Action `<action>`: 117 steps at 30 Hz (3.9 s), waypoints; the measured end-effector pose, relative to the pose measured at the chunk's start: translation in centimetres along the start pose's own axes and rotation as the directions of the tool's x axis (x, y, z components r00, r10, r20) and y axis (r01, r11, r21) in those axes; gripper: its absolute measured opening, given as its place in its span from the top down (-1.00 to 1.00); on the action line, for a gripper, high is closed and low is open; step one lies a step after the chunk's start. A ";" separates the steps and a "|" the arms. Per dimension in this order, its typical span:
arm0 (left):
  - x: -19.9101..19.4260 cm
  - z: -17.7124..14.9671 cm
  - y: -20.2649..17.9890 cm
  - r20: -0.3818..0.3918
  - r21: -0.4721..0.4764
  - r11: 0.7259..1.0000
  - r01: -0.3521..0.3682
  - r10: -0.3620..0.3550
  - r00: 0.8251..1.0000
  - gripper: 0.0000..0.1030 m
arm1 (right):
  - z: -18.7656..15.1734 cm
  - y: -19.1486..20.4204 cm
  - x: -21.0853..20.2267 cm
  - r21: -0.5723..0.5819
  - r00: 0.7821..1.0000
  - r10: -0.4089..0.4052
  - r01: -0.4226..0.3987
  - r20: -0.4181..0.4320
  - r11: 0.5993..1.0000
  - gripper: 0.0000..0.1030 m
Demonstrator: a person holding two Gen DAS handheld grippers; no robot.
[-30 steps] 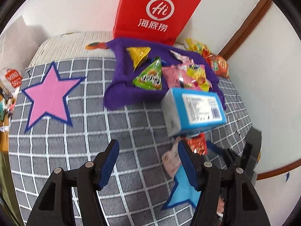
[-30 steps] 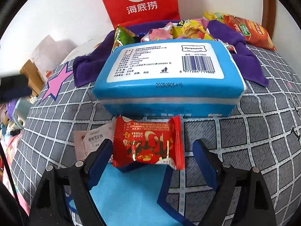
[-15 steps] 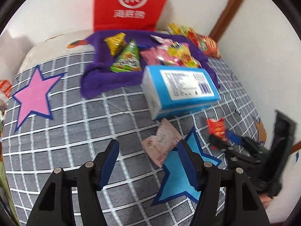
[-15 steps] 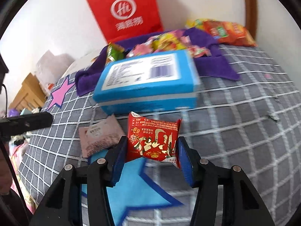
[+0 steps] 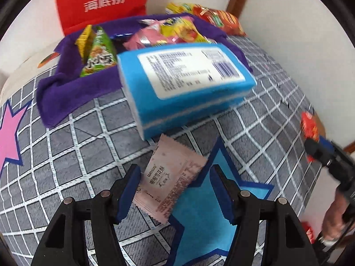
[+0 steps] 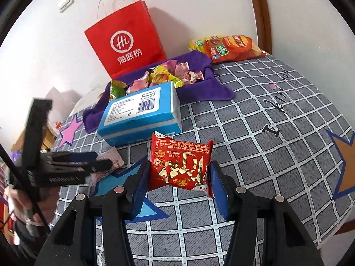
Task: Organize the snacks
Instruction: 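Grasp the red wrapped pastry with the right tool while the left tool grasps the pink-beige cake packet, then carry the red pastry and pink-beige packet up over the purple towel with both tools, then lower both packets onto the purple towel and open both tools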
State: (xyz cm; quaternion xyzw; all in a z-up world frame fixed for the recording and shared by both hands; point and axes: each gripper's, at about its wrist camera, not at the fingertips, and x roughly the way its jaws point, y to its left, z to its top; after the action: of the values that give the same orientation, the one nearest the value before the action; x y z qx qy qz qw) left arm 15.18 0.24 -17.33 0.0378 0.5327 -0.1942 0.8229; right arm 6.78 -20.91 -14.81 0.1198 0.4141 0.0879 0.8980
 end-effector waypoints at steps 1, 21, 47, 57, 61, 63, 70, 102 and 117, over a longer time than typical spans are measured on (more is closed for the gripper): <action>0.2 -0.1 -0.2 -0.011 0.010 1.000 0.010 -0.010 1.000 -0.21 | 0.0 -0.1 -0.1 0.000 1.000 0.001 -0.001 0.000 1.000 -0.03; 1.0 -1.1 -2.5 0.018 0.097 0.993 -0.066 0.065 0.998 0.28 | -2.1 -0.4 5.0 -0.080 0.988 -0.112 0.104 -0.102 0.991 -0.04; -9.9 4.9 1.9 0.210 -0.053 0.999 0.011 0.001 0.978 0.34 | 7.1 3.1 -0.3 -0.077 0.996 -0.026 0.033 0.083 0.997 -0.02; -11.9 10.4 5.1 0.280 -0.146 0.989 0.004 0.037 0.959 0.34 | 15.5 5.5 -0.5 -0.056 0.986 0.029 -0.020 0.162 0.998 -0.03; -11.6 12.2 6.1 0.293 -0.186 0.982 0.016 0.040 0.955 0.34 | 19.0 6.3 0.5 -0.070 0.985 0.037 -0.025 0.169 0.997 -0.03; -11.4 13.2 6.7 0.299 -0.204 0.979 0.011 0.052 0.953 0.34 | 20.5 6.7 1.2 -0.079 0.986 0.041 -0.028 0.160 0.996 -0.03; -10.5 16.2 7.9 0.324 -0.236 0.972 -0.007 0.086 0.942 0.34 | 24.8 8.5 4.4 -0.123 0.991 0.048 -0.032 0.129 0.992 -0.03; -5.9 17.4 11.6 0.252 -0.315 0.946 -0.074 0.159 0.955 0.34 | 26.1 4.6 15.2 -0.162 0.993 -0.099 0.088 -0.058 0.983 -0.05; -6.3 17.4 11.4 0.260 -0.309 0.949 -0.068 0.153 0.953 0.34 | 25.4 5.0 16.9 -0.136 0.985 -0.054 0.032 -0.165 0.990 -0.05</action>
State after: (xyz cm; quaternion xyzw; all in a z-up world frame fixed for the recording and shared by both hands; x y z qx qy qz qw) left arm 32.02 7.84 -5.87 -0.0838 0.4306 -0.0686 0.8960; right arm 36.79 -15.45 -9.63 0.0428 0.4839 0.1058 0.8676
